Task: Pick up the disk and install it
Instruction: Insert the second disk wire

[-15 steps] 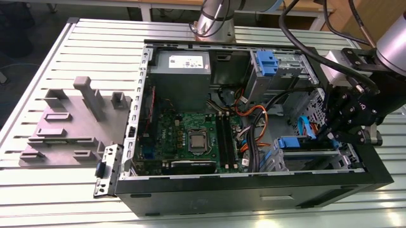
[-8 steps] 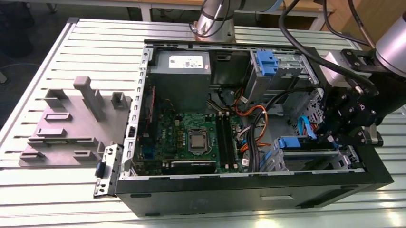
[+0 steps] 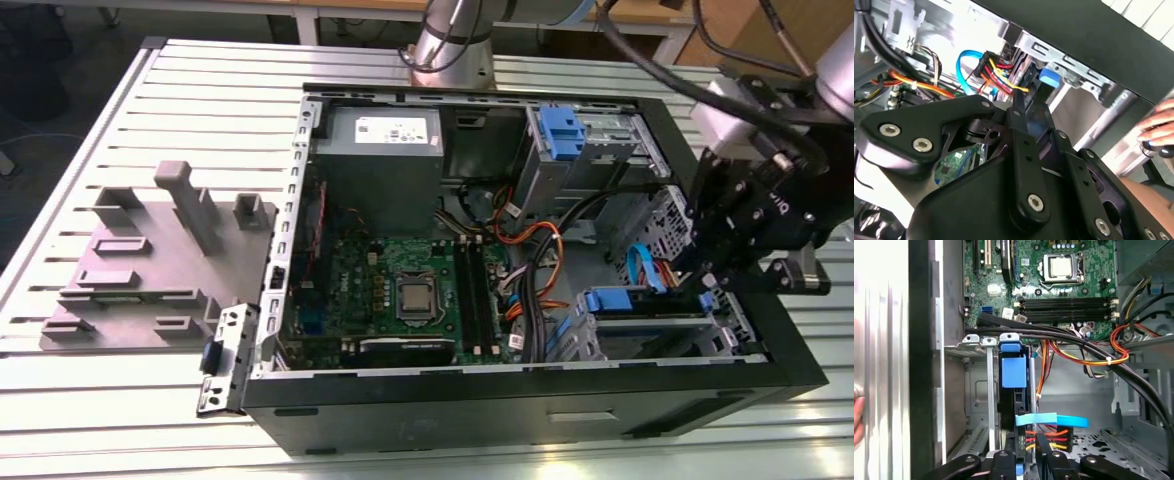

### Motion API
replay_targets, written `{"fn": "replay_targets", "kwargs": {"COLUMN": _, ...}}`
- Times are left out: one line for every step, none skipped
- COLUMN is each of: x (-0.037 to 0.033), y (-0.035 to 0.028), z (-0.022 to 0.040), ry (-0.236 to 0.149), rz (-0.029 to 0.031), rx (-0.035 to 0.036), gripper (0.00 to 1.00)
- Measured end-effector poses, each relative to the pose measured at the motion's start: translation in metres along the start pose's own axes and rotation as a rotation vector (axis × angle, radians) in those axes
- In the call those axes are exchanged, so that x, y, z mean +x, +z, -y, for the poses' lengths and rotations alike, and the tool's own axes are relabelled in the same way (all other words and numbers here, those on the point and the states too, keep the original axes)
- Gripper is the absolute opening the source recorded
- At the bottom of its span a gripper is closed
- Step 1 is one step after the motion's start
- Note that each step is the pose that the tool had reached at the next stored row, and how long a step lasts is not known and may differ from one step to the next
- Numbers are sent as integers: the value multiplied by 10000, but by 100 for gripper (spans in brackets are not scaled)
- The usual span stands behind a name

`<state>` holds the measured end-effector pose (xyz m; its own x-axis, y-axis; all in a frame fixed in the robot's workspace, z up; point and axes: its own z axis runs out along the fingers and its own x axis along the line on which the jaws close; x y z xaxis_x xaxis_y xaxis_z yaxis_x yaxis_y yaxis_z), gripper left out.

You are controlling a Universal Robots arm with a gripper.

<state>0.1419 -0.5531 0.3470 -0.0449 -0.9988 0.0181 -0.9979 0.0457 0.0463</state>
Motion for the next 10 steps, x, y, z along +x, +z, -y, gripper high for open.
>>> {"fn": "replay_targets", "kwargs": {"x": 1, "y": -42, "z": -2, "ry": -1, "rz": -1, "rx": 0, "gripper": 30}}
{"fn": "replay_targets", "kwargs": {"x": 1, "y": -78, "z": -4, "ry": 0, "rz": 0, "rx": 0, "gripper": 30}}
{"fn": "replay_targets", "kwargs": {"x": 2, "y": -104, "z": -5, "ry": 0, "rz": -1, "rx": 0, "gripper": 30}}
{"fn": "replay_targets", "kwargs": {"x": 2, "y": -115, "z": -5, "ry": 0, "rz": -1, "rx": 0, "gripper": 30}}
{"fn": "replay_targets", "kwargs": {"x": 2, "y": -115, "z": -5, "ry": -1, "rz": 2, "rx": 0, "gripper": 30}}
{"fn": "replay_targets", "kwargs": {"x": 2, "y": -115, "z": -5, "ry": -1, "rz": 1, "rx": 0, "gripper": 30}}
{"fn": "replay_targets", "kwargs": {"x": 2, "y": -117, "z": -5, "ry": 0, "rz": 0, "rx": 0, "gripper": 30}}
{"fn": "replay_targets", "kwargs": {"x": 2, "y": -118, "z": -5, "ry": 0, "rz": 0, "rx": 0, "gripper": 30}}
{"fn": "replay_targets", "kwargs": {"x": 2, "y": -118, "z": -5, "ry": 0, "rz": 0, "rx": 0, "gripper": 30}}
{"fn": "replay_targets", "kwargs": {"x": 2, "y": -119, "z": -5, "ry": 0, "rz": 0, "rx": 0, "gripper": 30}}
